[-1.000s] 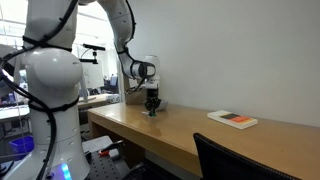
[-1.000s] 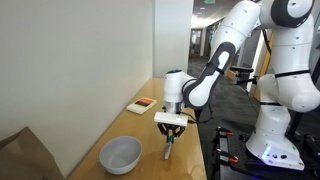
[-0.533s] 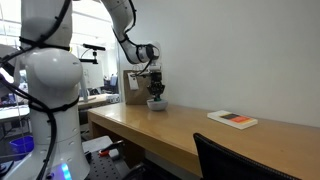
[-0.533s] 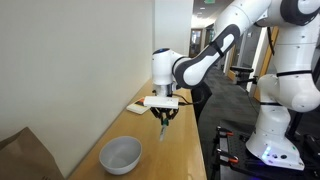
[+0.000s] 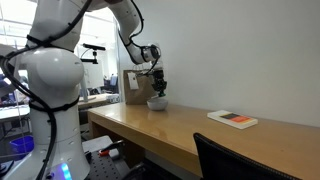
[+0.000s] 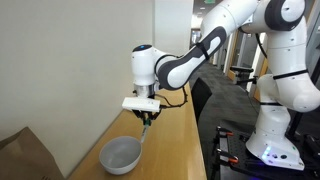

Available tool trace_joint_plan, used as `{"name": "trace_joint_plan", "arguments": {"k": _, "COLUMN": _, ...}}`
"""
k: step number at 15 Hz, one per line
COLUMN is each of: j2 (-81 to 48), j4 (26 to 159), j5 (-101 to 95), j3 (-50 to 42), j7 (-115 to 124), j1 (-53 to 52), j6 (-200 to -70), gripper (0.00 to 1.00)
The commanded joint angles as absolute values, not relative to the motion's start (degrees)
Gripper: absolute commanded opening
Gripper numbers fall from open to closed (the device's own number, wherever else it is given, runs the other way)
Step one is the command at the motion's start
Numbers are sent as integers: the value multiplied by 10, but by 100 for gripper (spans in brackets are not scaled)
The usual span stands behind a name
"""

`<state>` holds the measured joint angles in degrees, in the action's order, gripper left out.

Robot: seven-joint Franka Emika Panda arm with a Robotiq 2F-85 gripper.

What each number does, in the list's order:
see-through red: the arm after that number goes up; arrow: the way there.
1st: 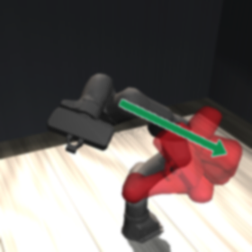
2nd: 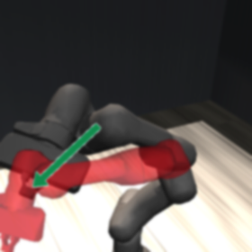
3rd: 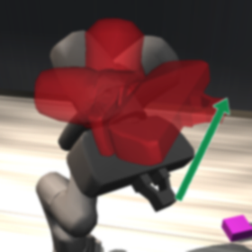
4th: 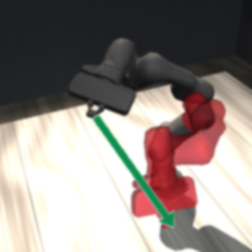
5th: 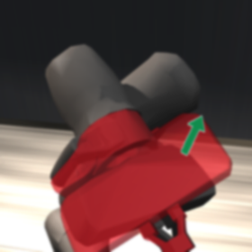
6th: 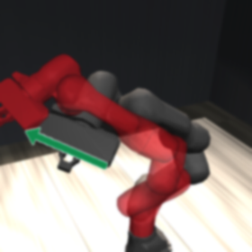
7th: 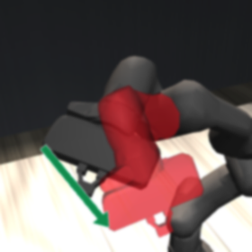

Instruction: Put the marker in the bowl

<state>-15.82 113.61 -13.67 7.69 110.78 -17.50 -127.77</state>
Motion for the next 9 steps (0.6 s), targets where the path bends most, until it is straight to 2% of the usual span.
{"name": "trace_joint_plan", "arguments": {"k": 1, "j2": -219, "j4": 1062, "j5": -157, "j3": 70, "j7": 1113, "j1": -198, "j6": -1255, "gripper": 6}}
{"name": "trace_joint_plan", "arguments": {"k": 9, "j2": -280, "j4": 974, "j5": -102, "j3": 77, "j7": 1071, "j1": -215, "j6": -1268, "gripper": 6}}
